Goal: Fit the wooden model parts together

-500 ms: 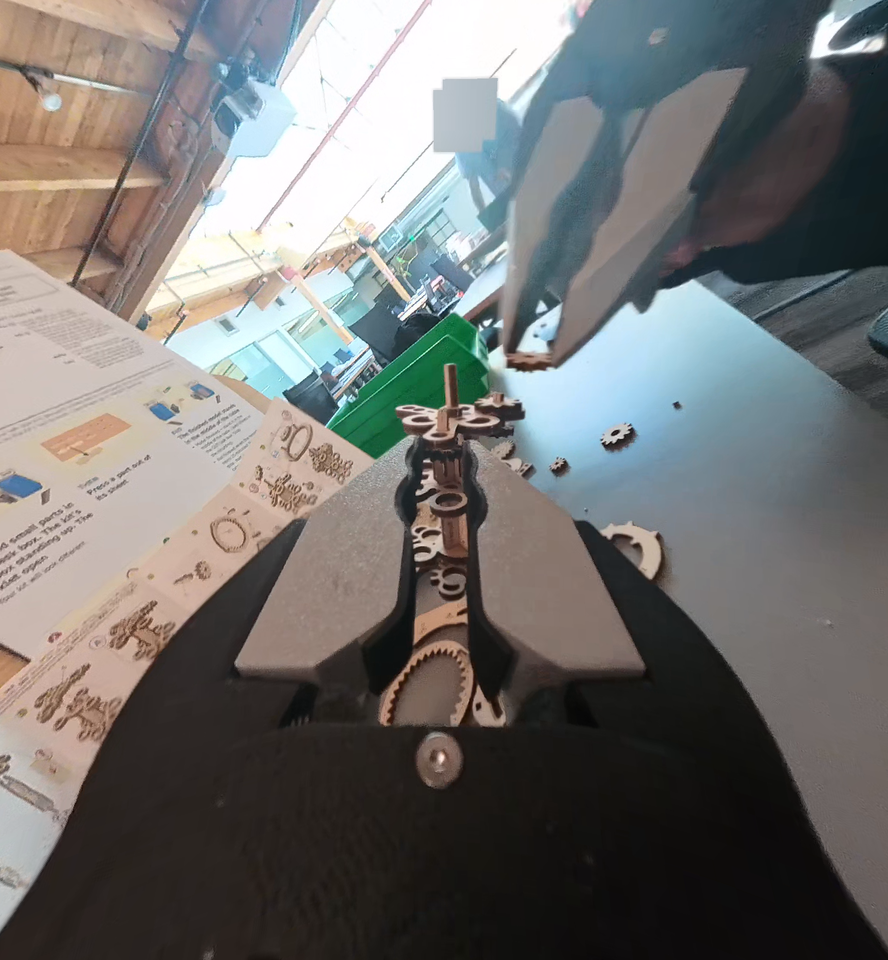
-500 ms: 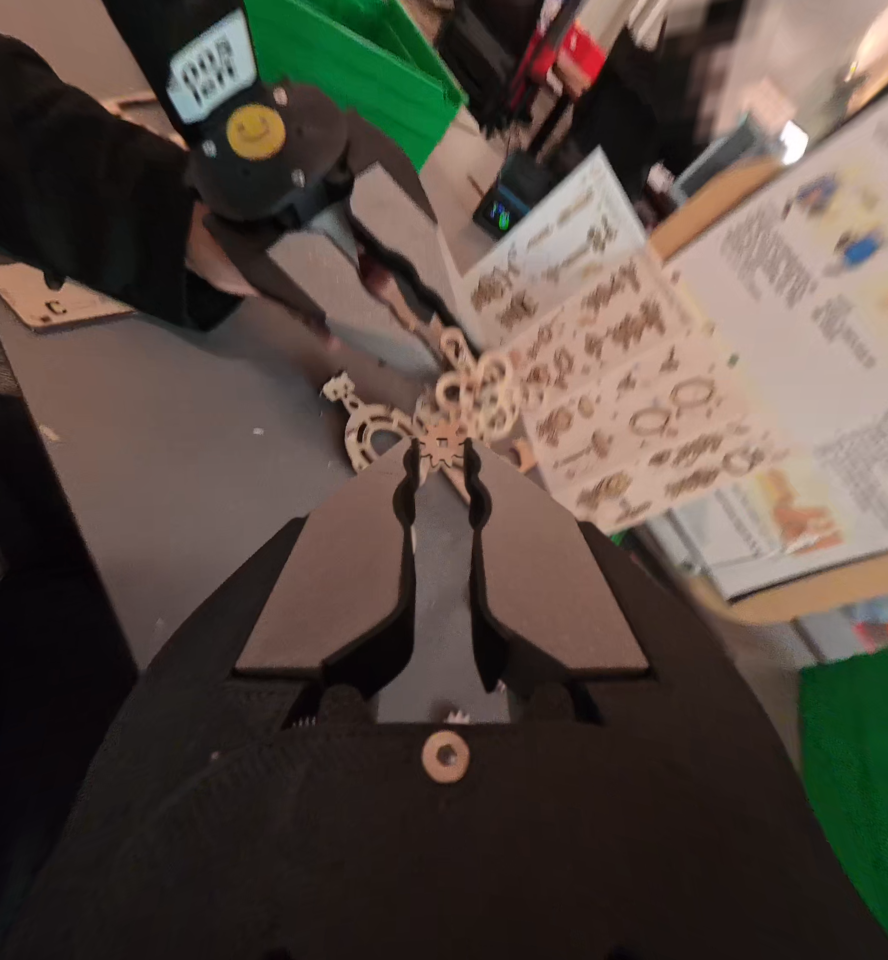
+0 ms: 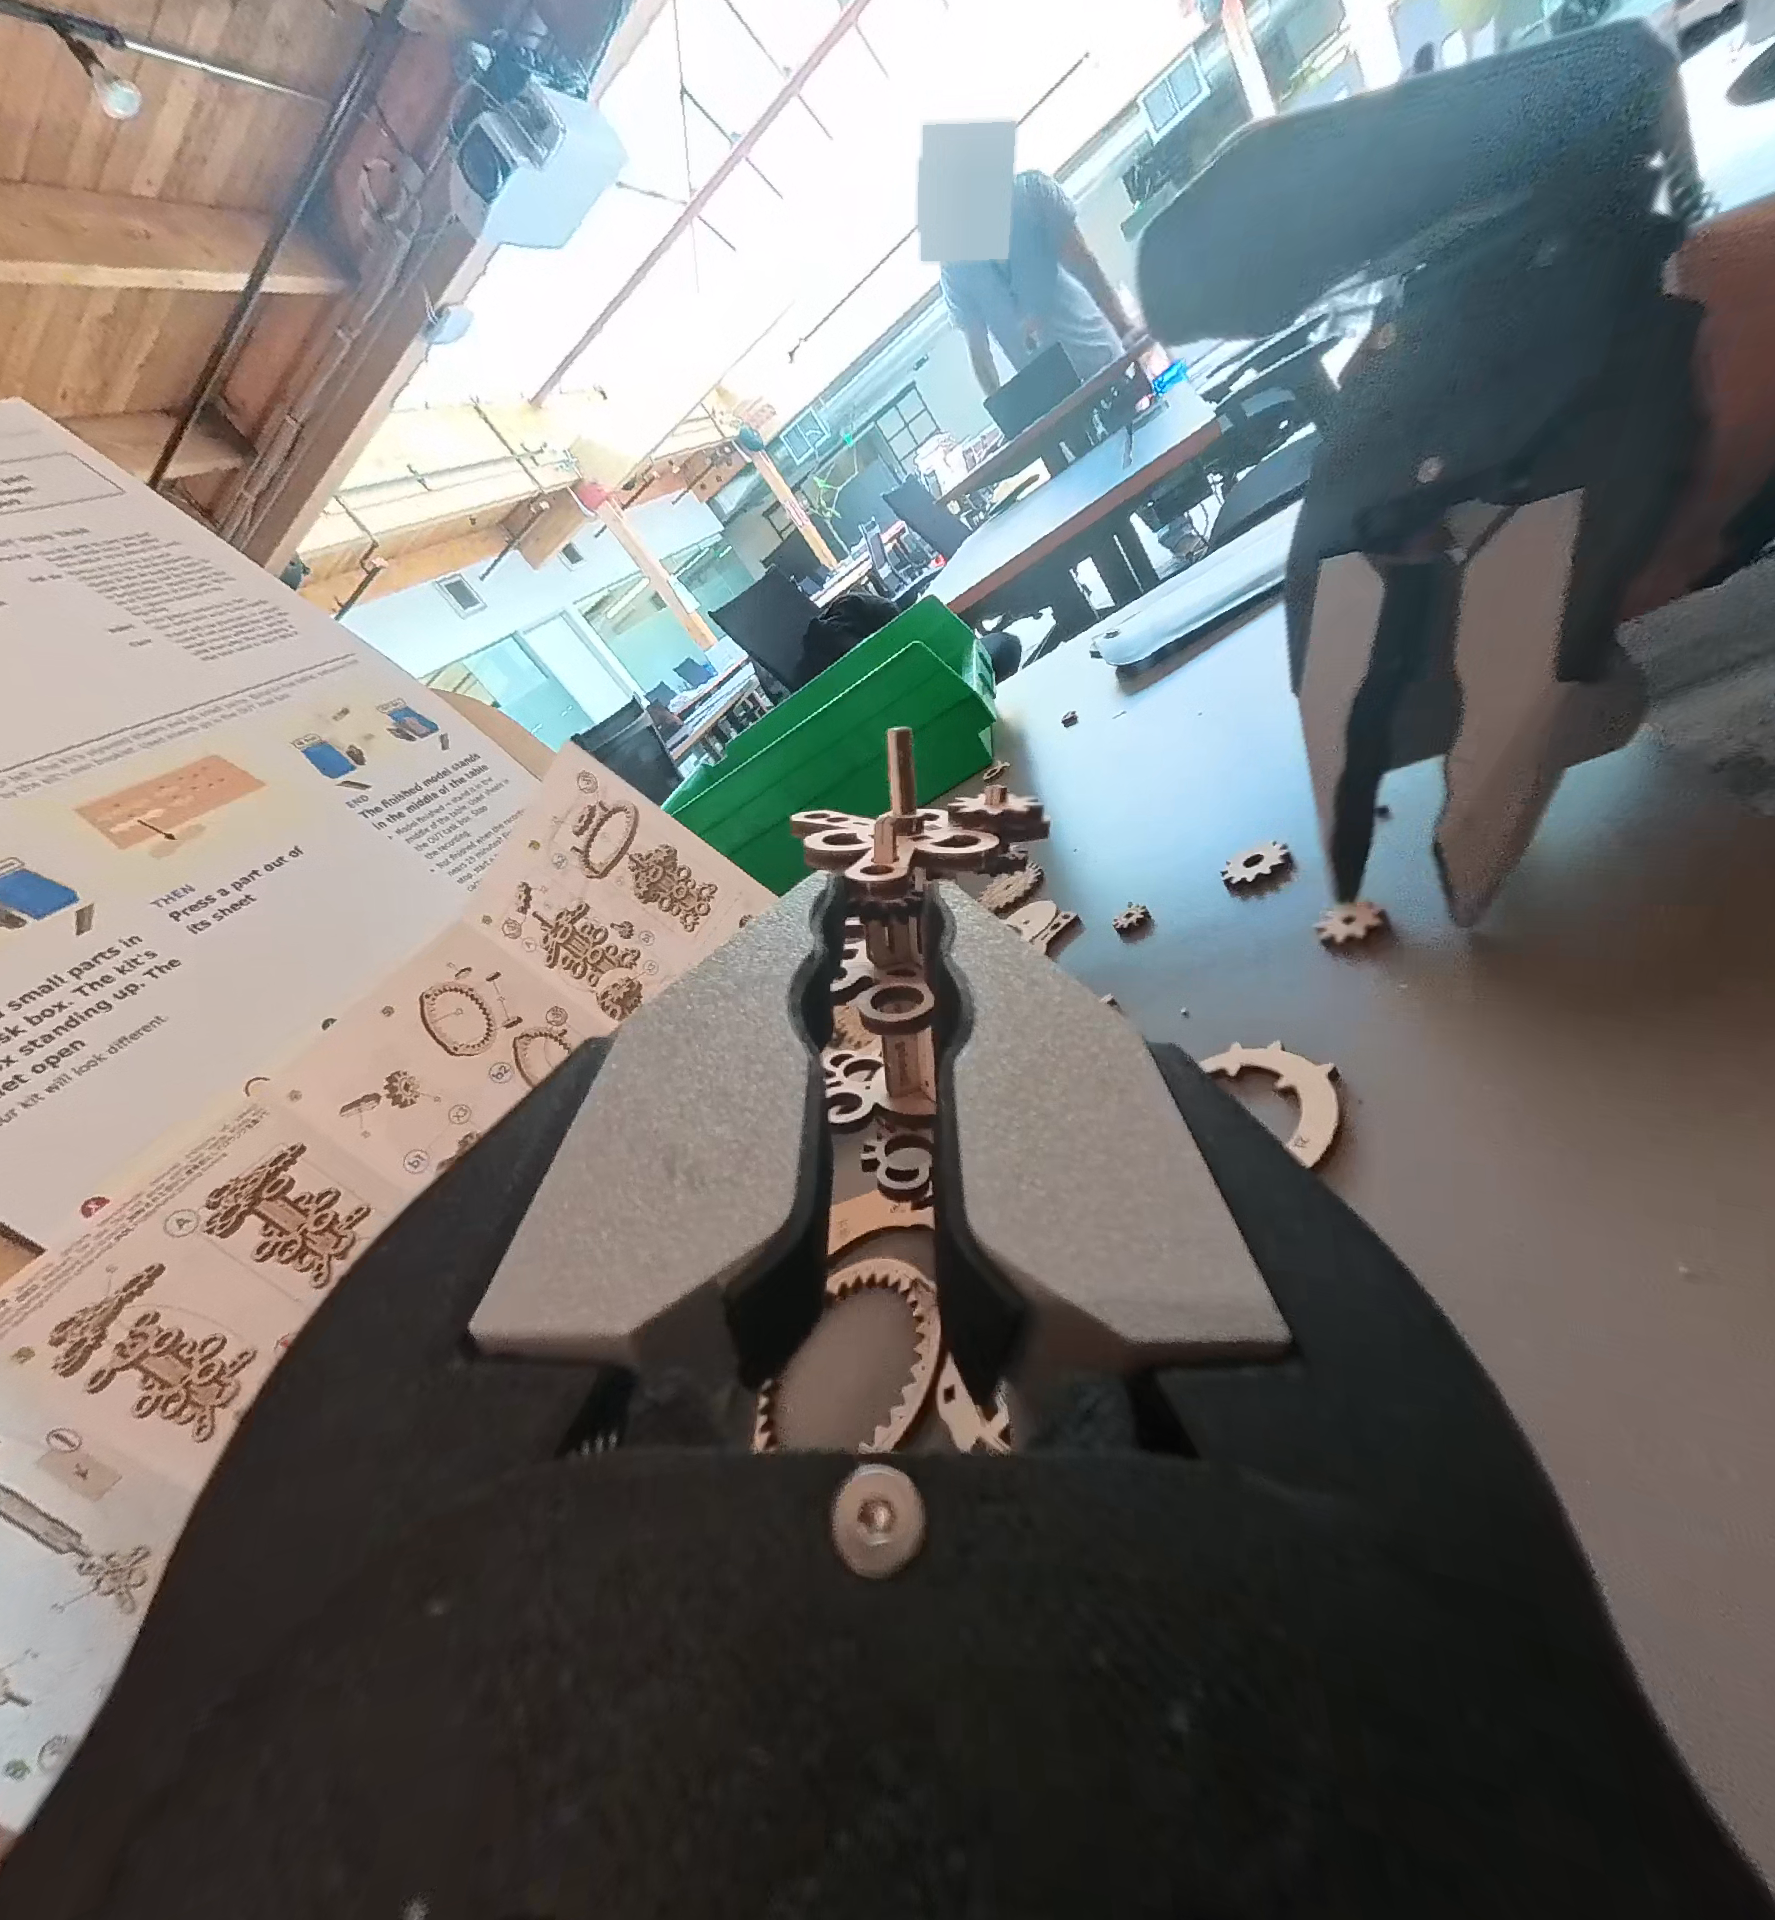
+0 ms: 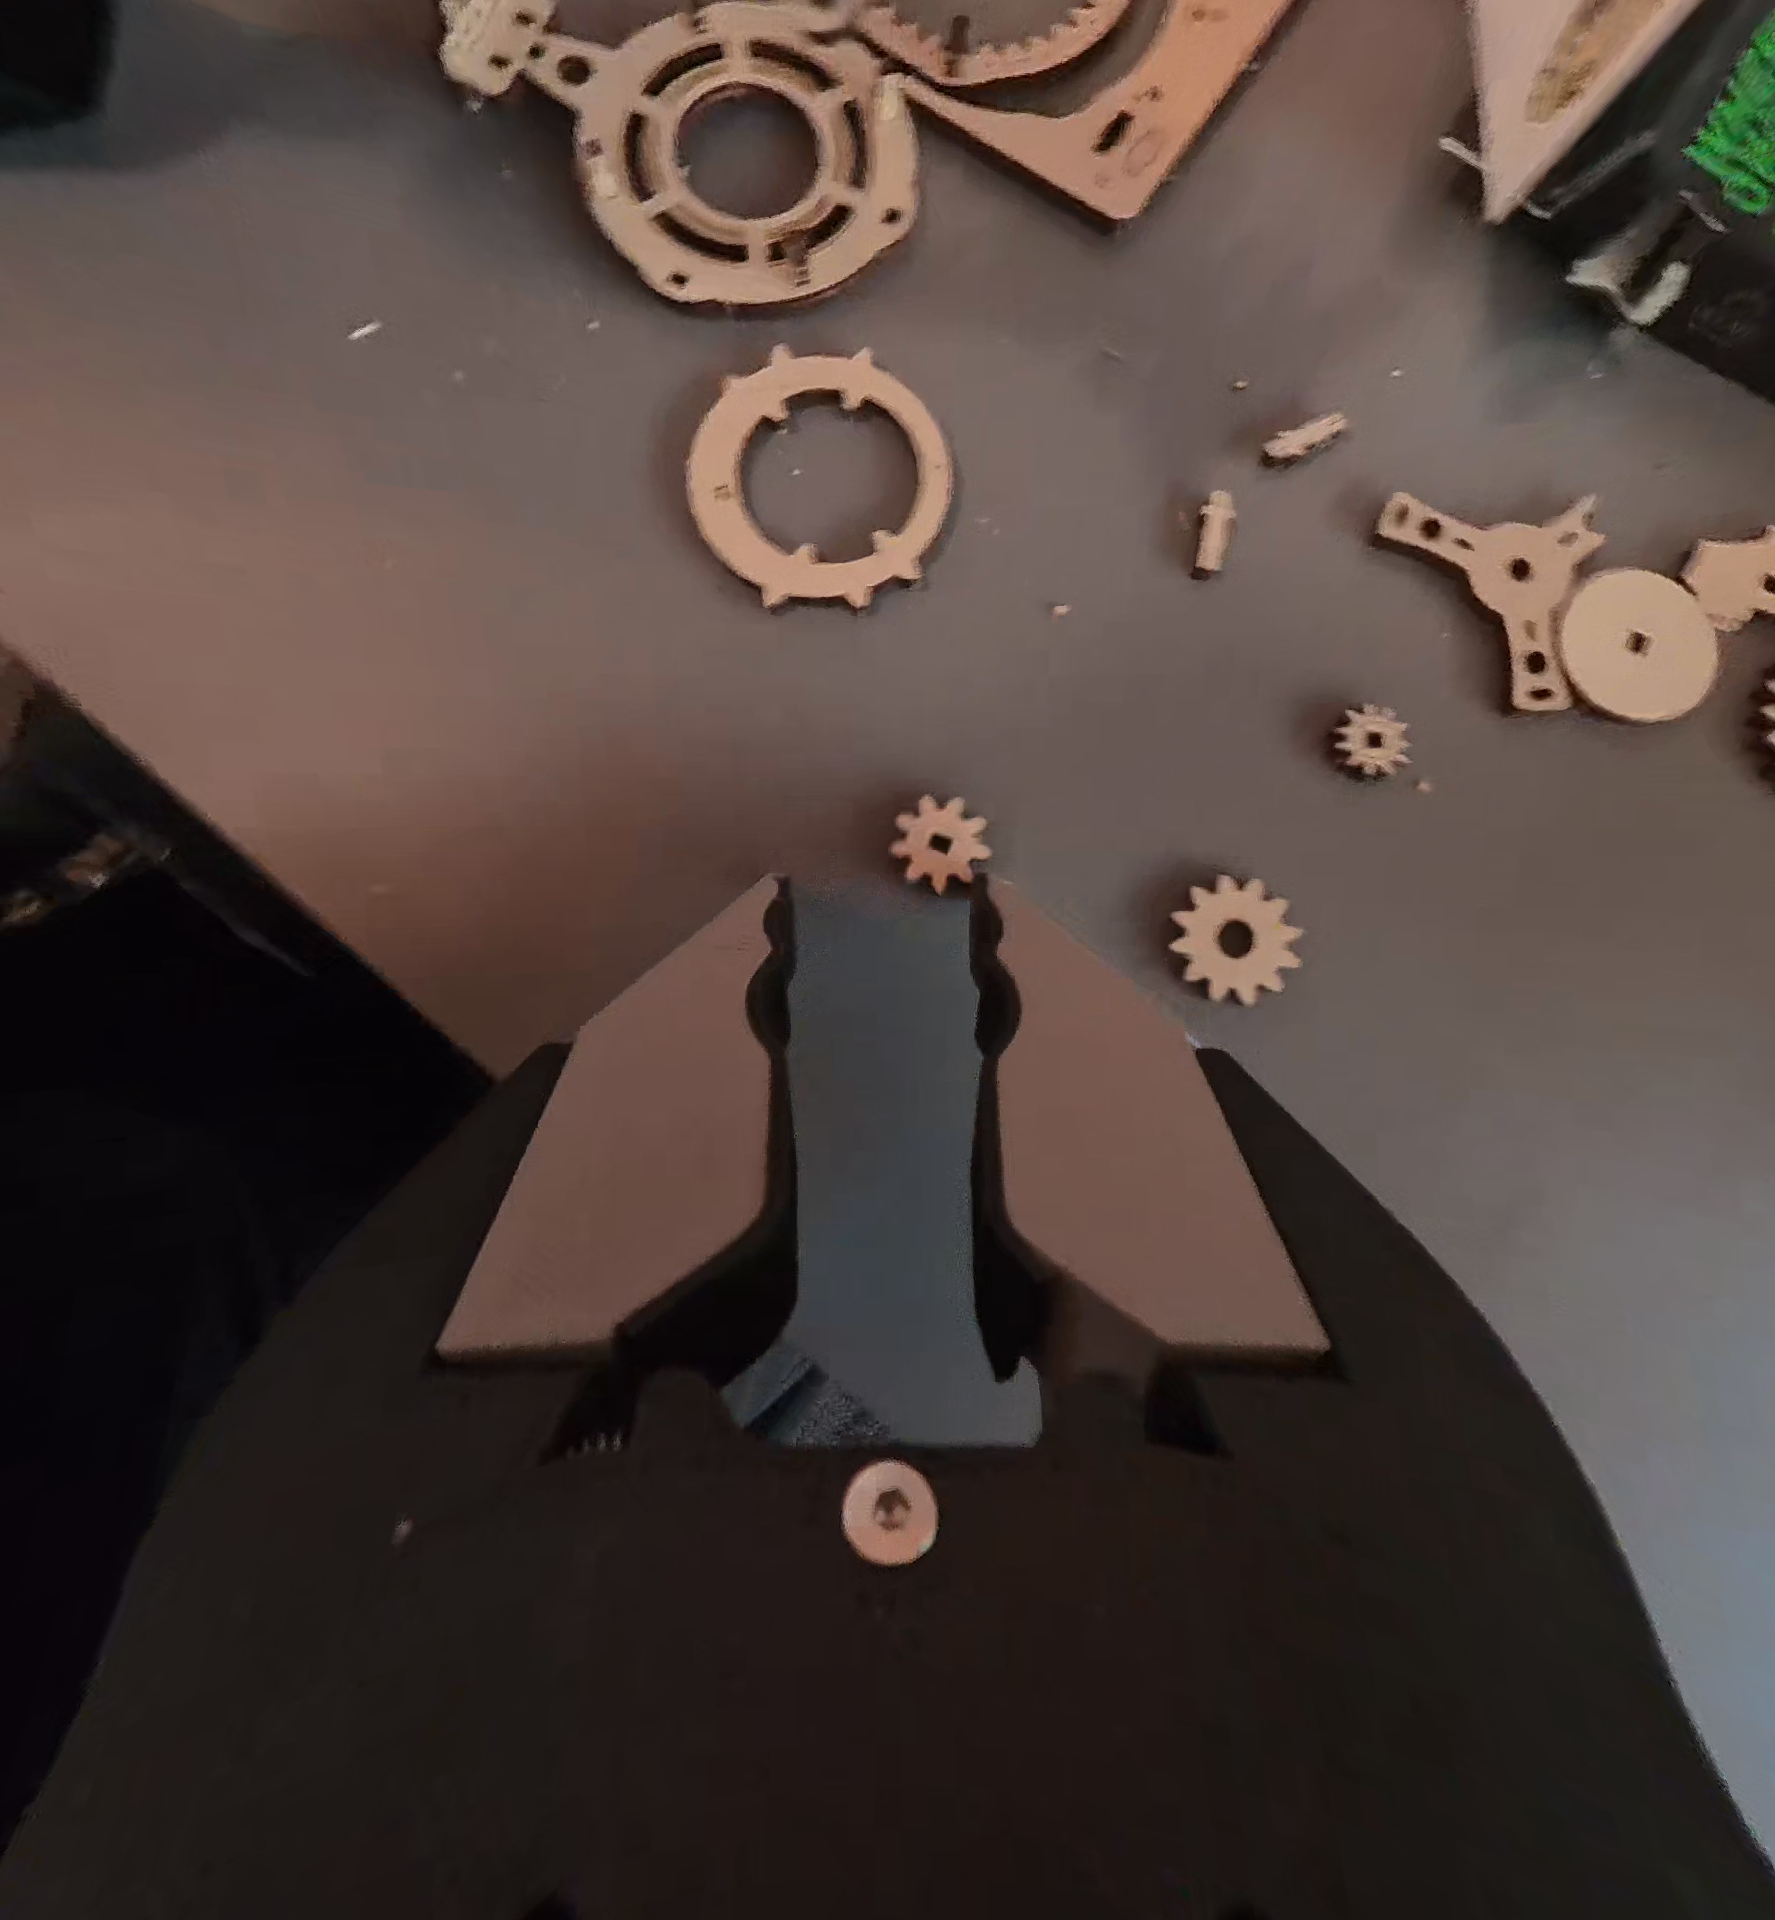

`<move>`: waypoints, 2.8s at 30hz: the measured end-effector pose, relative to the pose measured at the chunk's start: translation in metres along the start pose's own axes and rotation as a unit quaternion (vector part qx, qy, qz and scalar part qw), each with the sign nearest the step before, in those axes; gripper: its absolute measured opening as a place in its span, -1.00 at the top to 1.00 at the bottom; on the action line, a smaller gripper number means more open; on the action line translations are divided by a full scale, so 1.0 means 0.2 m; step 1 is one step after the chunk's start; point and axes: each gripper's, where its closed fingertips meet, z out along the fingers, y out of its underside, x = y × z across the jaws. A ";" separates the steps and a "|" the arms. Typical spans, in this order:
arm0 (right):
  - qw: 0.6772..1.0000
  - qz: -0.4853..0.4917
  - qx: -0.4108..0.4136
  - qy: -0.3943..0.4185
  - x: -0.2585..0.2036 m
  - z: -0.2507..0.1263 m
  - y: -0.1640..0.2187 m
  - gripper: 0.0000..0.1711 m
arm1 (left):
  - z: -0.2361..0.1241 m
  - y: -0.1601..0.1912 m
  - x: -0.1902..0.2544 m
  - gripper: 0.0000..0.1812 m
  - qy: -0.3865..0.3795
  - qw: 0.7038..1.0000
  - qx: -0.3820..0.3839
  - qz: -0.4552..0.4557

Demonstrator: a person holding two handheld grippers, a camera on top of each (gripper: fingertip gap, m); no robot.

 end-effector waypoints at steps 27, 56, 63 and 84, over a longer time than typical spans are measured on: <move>0.985 -0.154 -0.001 -0.079 0.01 0.04 -0.04 0.84 | 0.01 -0.02 0.07 0.88 0.039 0.999 0.006 -0.031; 0.888 -0.417 0.194 0.027 -0.24 -0.23 -0.68 0.85 | 0.01 -0.03 0.21 0.88 0.114 0.993 0.014 -0.041; 0.898 -0.392 0.199 0.034 -0.22 -0.20 -0.70 0.85 | 0.01 -0.04 0.21 0.88 0.107 0.994 0.022 -0.027; 0.897 -0.391 0.203 0.036 -0.24 -0.20 -0.71 0.85 | 0.01 -0.06 0.20 0.88 0.100 0.995 0.022 -0.018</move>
